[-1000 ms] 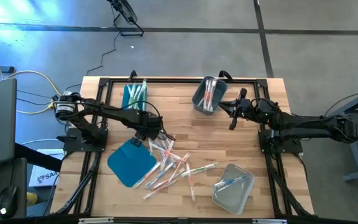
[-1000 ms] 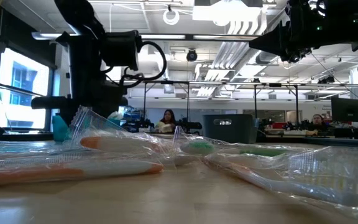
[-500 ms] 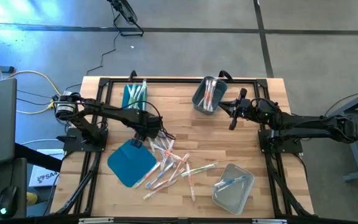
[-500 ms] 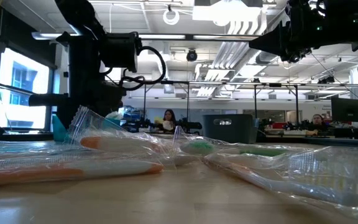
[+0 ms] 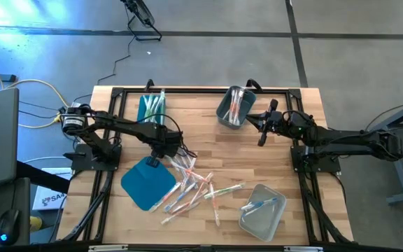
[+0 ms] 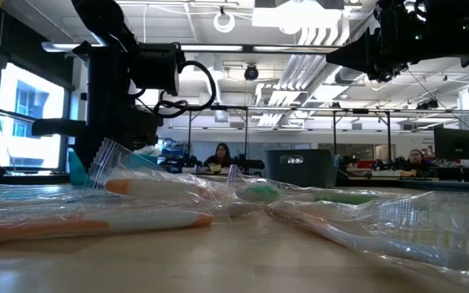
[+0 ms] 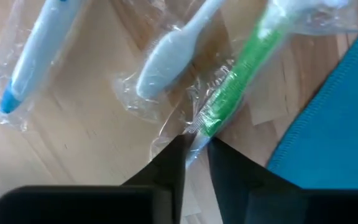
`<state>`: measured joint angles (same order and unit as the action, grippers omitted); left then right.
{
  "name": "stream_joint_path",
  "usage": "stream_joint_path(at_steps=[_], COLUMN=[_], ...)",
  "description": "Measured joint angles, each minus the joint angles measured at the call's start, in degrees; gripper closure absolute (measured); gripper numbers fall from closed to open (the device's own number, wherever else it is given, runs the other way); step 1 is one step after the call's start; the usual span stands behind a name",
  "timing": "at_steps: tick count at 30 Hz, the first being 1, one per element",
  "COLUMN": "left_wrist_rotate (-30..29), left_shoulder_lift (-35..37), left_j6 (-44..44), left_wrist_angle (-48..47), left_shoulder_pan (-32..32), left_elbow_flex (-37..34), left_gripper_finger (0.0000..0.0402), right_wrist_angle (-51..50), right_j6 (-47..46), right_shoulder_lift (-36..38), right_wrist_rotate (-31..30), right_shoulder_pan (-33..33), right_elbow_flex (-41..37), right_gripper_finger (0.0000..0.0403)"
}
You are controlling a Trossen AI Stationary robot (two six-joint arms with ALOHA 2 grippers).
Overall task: Pick & Place Toothbrushes
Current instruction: Put the left green toothbrush into the blue bin
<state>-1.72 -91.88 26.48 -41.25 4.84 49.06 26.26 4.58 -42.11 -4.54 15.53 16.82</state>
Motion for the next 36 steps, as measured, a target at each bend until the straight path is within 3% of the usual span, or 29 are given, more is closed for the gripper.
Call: stream_joint_path(at_steps=[14, 26, 36], left_wrist_rotate=[2.63, 1.23, 0.61], left_shoulder_lift=[0.00, 0.62, 5.92], left_j6=[-2.78, -2.79, -2.78], left_wrist_angle=[-4.01, -4.21, -5.25], left_shoulder_pan=[-0.04, -0.03, -0.02], left_elbow_flex=[0.04, 0.00, -0.15], left_gripper_finger=[0.0395, 0.0400, 0.0399], right_wrist_angle=[0.00, 0.00, 0.02], right_j6=[0.02, 0.02, 0.02], right_shoulder_lift=[0.00, 0.00, 0.00], right_wrist_rotate=[-0.01, 0.00, -0.02], right_shoulder_pan=[0.02, 0.02, 0.01], right_elbow_flex=[0.00, 0.00, 0.00], right_gripper_finger=[0.0378, 0.0378, 0.0378])
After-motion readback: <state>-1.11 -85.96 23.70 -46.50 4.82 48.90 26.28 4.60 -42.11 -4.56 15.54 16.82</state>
